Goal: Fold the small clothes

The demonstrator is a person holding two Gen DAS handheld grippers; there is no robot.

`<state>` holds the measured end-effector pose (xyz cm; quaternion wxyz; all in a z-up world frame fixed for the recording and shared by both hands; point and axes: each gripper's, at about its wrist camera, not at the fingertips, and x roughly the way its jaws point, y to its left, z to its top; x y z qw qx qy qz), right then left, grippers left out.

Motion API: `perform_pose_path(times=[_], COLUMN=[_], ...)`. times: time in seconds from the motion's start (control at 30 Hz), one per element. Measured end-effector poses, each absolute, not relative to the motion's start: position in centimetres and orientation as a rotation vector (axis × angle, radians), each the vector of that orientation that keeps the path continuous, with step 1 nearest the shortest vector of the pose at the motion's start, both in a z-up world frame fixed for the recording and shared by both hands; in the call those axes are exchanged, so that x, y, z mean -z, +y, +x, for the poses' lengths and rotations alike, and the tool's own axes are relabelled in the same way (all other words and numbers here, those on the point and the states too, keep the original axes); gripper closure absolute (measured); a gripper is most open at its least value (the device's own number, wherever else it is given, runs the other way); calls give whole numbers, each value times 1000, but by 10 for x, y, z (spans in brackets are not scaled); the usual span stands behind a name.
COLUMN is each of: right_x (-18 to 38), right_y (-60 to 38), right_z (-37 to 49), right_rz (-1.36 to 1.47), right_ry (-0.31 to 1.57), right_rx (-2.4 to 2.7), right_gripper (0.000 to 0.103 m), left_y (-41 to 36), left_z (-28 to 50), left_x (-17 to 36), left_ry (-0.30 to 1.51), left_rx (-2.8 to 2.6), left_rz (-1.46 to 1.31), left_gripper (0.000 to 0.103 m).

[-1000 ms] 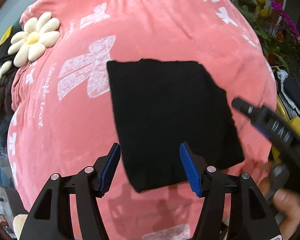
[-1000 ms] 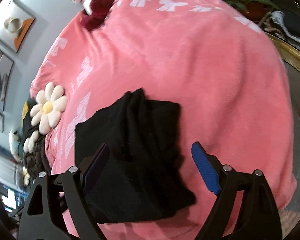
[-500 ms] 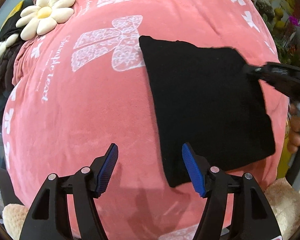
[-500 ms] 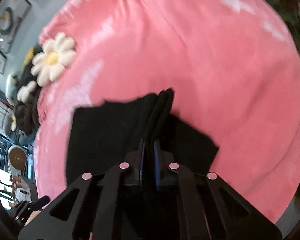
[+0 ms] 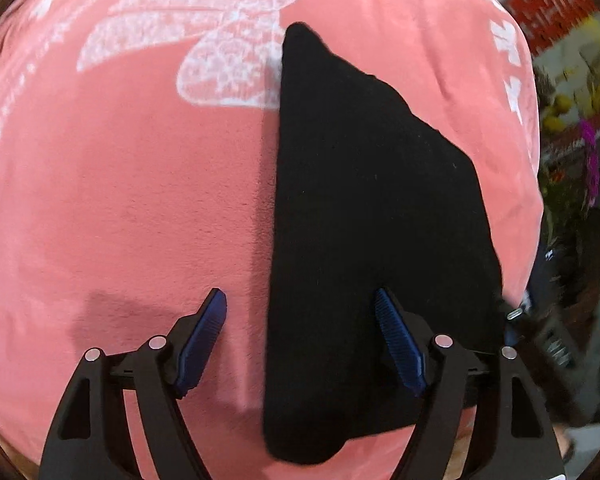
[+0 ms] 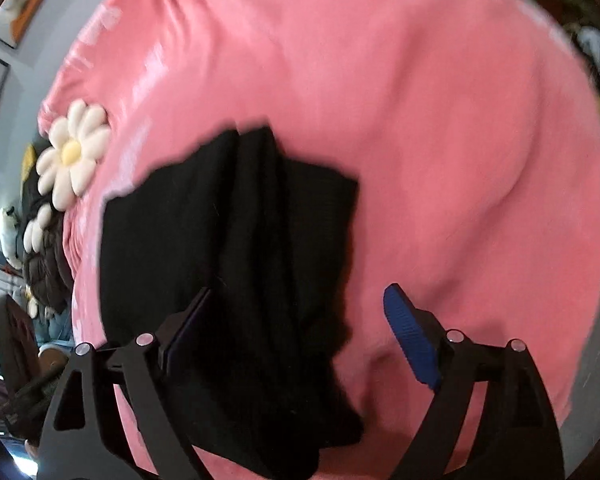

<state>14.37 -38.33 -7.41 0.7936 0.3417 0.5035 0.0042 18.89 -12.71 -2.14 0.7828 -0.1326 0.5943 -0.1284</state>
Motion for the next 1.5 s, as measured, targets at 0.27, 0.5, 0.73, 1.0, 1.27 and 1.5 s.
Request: perform_pose_path(times=[0.27, 0.5, 0.73, 1.0, 1.27, 1.5], right_x=[-1, 58, 42, 74, 73, 73], right_y=[-360, -362, -366, -368, -363, -360], right_z=[134, 102, 108, 119, 118, 119], right_rz=[706, 678, 619, 722, 696, 760], right_ry=[948, 1144, 1014, 1095, 1085, 1061], right_rx=[-179, 23, 46, 7, -9, -80], right_gripper=[83, 66, 24, 23, 22, 65], left_y=[-107, -100, -105, -135, -150, -148], left_z=[184, 142, 136, 150, 163, 165], left_x=[-45, -16, 7, 15, 23, 26], left_ry=[1259, 1340, 1327, 1323, 1331, 1345], left_rx=[421, 343, 310, 285, 285, 338], left_rz=[-369, -152, -186, -84, -84, -111], left_gripper=[86, 63, 40, 38, 30, 34])
